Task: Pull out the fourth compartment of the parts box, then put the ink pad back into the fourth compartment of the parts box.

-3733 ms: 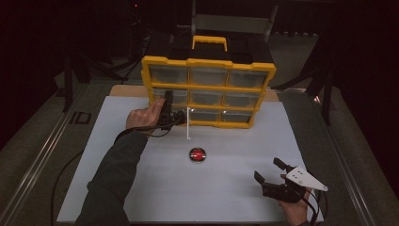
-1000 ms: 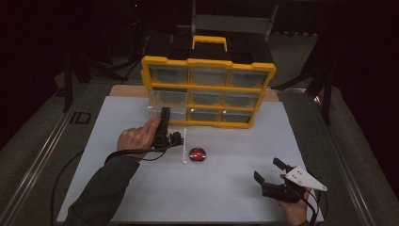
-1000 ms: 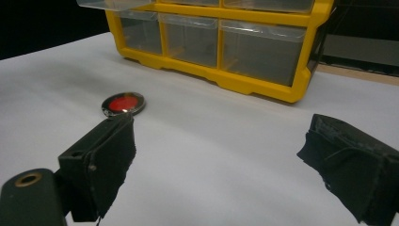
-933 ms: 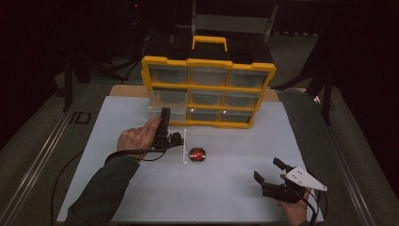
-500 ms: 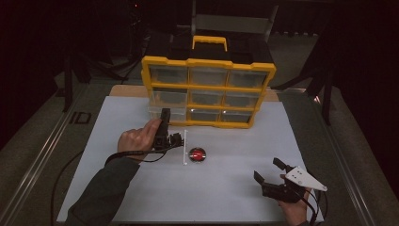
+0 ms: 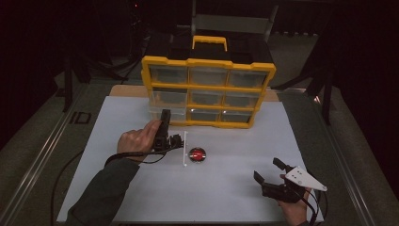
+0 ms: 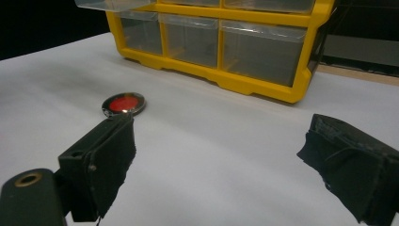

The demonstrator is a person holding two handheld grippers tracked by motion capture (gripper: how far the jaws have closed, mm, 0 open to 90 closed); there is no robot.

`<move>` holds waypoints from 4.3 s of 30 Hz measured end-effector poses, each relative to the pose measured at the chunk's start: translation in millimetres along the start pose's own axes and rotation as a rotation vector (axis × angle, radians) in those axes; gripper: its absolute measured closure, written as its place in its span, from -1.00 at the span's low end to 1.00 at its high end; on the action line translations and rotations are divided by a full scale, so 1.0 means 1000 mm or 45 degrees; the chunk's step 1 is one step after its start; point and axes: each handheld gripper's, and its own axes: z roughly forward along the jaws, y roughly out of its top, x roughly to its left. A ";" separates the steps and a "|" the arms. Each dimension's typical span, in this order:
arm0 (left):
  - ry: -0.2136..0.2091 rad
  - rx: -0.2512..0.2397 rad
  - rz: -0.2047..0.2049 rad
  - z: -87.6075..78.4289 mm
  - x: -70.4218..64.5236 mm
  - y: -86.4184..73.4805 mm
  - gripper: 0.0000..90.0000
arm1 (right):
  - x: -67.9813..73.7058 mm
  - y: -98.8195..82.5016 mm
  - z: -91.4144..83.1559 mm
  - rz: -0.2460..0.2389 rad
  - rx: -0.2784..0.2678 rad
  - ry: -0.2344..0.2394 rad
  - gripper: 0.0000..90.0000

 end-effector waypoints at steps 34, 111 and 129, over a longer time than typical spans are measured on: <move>-0.225 -0.018 -0.368 -0.024 0.005 -0.020 -0.27 | 0.001 0.000 0.001 -0.001 0.004 0.000 -0.80; -0.864 -0.171 -1.734 -0.075 -0.036 -0.145 -0.99 | 0.002 0.000 0.008 0.003 0.041 0.069 -0.80; -0.713 -0.114 -1.798 -0.091 -0.041 -0.171 -1.00 | 0.000 0.005 0.004 0.037 0.026 0.074 -0.80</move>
